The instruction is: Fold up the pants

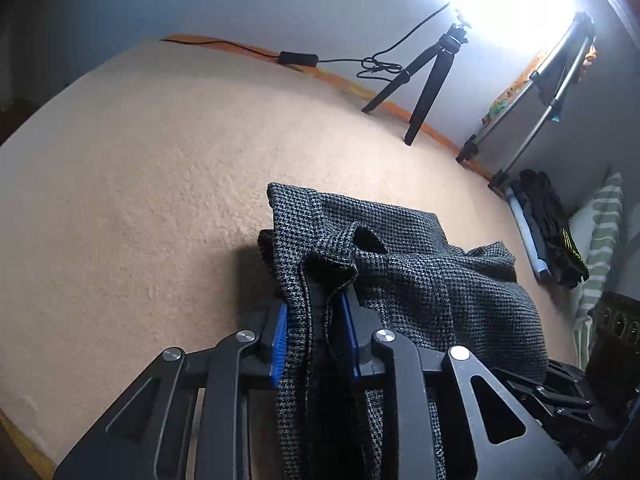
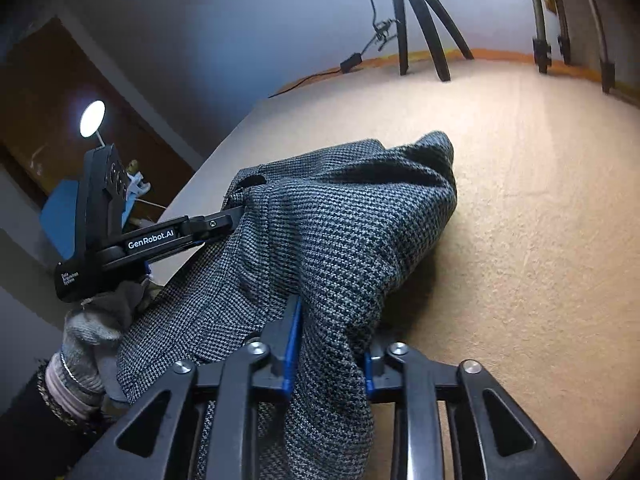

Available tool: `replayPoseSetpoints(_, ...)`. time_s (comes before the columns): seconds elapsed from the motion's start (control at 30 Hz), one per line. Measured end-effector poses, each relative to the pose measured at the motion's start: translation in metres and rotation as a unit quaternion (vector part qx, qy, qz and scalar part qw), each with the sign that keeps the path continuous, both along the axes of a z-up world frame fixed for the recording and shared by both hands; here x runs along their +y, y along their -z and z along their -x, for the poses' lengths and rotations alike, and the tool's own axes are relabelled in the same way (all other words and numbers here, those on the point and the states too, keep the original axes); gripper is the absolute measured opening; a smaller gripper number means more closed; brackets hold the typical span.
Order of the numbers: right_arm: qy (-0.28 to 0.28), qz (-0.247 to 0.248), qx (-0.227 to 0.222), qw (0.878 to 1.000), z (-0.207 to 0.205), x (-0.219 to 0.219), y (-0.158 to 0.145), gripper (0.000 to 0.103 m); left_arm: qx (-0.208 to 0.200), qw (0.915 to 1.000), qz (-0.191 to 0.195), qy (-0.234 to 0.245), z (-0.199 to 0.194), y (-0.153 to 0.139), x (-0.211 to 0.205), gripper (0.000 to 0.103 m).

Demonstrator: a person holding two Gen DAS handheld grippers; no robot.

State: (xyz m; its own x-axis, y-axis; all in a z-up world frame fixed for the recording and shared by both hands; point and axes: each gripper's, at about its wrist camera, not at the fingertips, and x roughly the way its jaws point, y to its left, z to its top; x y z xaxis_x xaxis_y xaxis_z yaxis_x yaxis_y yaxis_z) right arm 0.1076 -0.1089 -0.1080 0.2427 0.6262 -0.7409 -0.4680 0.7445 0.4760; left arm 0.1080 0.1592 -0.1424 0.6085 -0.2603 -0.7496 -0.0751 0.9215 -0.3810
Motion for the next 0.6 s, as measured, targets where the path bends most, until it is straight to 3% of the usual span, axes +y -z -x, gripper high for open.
replayPoseSetpoints(0.17,-0.007,0.027,-0.041,0.999,0.011,0.004,-0.016,0.016,-0.029,0.9993,-0.023,0.006,0.006,-0.020,-0.012,0.018)
replayPoseSetpoints(0.33,-0.003,0.030,-0.058,0.998,0.018,0.001,-0.027,0.014,-0.054,0.9978,-0.036,0.014,0.015,-0.035,-0.021,0.011)
replayPoseSetpoints(0.43,-0.004,0.036,-0.068,0.997,0.021,-0.002,-0.031,0.014,-0.061,0.9978,-0.019,0.016,0.020,-0.042,-0.021,0.008)
replayPoseSetpoints(0.5,0.000,0.035,-0.070,0.997,0.023,-0.003,-0.032,0.013,-0.070,0.9966,-0.039,0.019,0.021,-0.045,-0.023,0.008)
replayPoseSetpoints(0.6,-0.009,0.045,-0.070,0.996,0.023,0.005,-0.033,0.014,-0.042,0.9989,-0.018,0.007,0.016,-0.034,-0.014,0.008)
